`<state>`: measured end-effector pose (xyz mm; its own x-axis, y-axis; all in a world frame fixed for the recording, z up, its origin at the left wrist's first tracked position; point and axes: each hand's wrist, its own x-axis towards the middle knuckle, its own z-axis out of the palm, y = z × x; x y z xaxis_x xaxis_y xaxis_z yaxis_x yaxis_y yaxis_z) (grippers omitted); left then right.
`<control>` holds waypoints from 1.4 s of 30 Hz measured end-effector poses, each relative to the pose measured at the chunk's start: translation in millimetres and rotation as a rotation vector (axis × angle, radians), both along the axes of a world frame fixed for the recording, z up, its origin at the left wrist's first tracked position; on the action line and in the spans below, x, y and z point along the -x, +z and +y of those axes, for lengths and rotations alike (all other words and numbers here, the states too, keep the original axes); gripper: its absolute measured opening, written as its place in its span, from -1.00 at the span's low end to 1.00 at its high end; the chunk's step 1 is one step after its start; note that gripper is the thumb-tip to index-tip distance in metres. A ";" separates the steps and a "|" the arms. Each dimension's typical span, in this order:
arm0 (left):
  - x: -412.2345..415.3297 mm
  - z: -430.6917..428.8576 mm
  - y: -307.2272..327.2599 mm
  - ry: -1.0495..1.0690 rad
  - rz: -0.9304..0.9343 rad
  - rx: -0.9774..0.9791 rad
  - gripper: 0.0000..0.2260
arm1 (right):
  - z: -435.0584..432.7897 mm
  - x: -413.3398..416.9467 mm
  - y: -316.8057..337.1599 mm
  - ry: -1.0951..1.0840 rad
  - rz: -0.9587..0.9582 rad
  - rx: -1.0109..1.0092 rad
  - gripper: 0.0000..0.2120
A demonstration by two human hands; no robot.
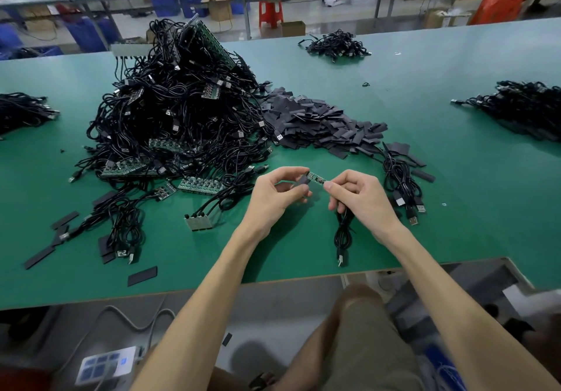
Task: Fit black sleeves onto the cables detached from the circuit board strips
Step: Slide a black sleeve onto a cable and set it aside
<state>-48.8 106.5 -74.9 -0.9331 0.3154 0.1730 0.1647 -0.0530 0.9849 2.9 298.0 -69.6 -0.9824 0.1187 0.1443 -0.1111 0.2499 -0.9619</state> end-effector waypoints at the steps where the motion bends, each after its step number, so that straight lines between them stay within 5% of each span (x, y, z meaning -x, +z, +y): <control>1: 0.0 0.3 0.0 0.002 -0.001 0.018 -0.72 | -0.3 0.2 -0.1 -0.002 0.001 -0.003 -0.79; 20: -1.3 -0.3 0.4 -0.103 0.058 0.114 -0.87 | -1.4 0.2 -0.2 0.106 -0.022 -0.046 -0.88; 31: -6.0 5.3 -2.2 -0.075 0.357 0.542 -0.88 | -3.8 -2.8 3.4 0.129 0.004 -0.071 -0.88; 42: -1.8 2.2 -4.7 0.074 0.179 0.319 -0.81 | -2.2 -0.5 0.4 0.030 0.020 -0.058 -0.82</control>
<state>-47.0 108.7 -79.6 -0.9192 0.3127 0.2393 0.3278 0.2709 0.9051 3.4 295.8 -69.2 -0.9822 0.0806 0.1698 -0.1384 0.3011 -0.9435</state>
